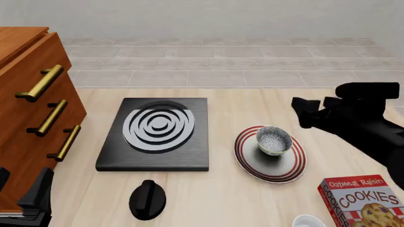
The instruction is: Pick the akita bowl on the stove and place it on the plate.
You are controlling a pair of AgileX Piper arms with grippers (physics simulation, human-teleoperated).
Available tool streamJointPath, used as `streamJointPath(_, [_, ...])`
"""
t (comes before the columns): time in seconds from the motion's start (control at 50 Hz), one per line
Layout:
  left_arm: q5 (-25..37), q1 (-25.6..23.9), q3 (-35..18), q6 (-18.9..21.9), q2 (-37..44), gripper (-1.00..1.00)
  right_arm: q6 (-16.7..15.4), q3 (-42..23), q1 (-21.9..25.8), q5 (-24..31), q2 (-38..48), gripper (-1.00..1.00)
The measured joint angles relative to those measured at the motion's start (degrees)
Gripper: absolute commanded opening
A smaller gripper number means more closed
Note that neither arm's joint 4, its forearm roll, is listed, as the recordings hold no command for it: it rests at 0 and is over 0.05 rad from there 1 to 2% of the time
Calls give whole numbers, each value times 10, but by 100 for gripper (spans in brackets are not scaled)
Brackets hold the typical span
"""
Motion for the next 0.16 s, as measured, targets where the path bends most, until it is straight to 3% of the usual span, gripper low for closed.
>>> streamJointPath(0.16, [0,0,0,0,0,100,-7,-5,16,49,-74,100])
